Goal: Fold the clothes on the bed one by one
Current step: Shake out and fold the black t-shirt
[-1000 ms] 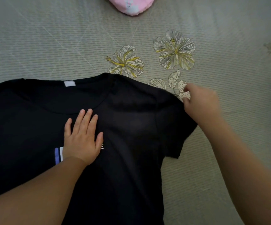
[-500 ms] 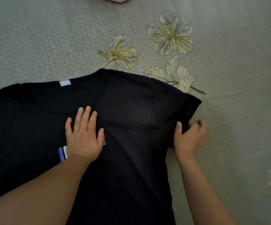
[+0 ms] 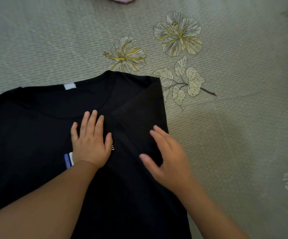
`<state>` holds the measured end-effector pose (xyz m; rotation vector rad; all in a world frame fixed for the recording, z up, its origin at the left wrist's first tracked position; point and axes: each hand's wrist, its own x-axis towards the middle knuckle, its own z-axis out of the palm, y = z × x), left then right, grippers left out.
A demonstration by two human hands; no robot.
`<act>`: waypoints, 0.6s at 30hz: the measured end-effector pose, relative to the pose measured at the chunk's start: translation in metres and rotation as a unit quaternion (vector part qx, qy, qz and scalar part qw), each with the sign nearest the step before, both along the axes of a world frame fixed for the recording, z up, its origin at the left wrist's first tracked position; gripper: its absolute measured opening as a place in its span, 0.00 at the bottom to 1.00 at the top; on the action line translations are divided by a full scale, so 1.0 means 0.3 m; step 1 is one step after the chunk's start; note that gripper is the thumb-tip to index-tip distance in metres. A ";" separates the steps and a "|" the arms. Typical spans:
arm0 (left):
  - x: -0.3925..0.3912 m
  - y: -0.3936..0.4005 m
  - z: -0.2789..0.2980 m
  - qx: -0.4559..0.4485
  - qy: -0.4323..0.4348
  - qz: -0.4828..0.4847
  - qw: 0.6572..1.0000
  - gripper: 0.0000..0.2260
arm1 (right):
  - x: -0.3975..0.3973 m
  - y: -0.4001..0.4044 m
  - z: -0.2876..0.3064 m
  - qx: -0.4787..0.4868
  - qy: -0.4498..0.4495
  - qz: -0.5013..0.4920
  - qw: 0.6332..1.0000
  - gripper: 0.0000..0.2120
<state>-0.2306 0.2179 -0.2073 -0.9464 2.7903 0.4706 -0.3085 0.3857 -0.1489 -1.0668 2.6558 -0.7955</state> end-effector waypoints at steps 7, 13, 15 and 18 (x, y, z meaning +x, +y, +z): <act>0.003 -0.003 -0.010 -0.003 0.015 -0.003 1.000 0.29 | 0.042 0.056 -0.128 0.148 0.061 -0.010 0.987 0.18; 0.009 -0.005 -0.022 0.001 0.039 -0.001 0.999 0.23 | 0.050 0.044 -0.177 0.203 0.082 -0.016 0.975 0.23; 0.013 -0.005 -0.026 -0.002 0.047 -0.003 0.999 0.23 | 0.053 0.045 -0.182 0.192 0.092 -0.017 0.977 0.23; 0.014 -0.006 -0.031 -0.006 0.043 -0.005 0.999 0.24 | 0.057 0.042 -0.181 0.186 0.089 -0.017 0.978 0.24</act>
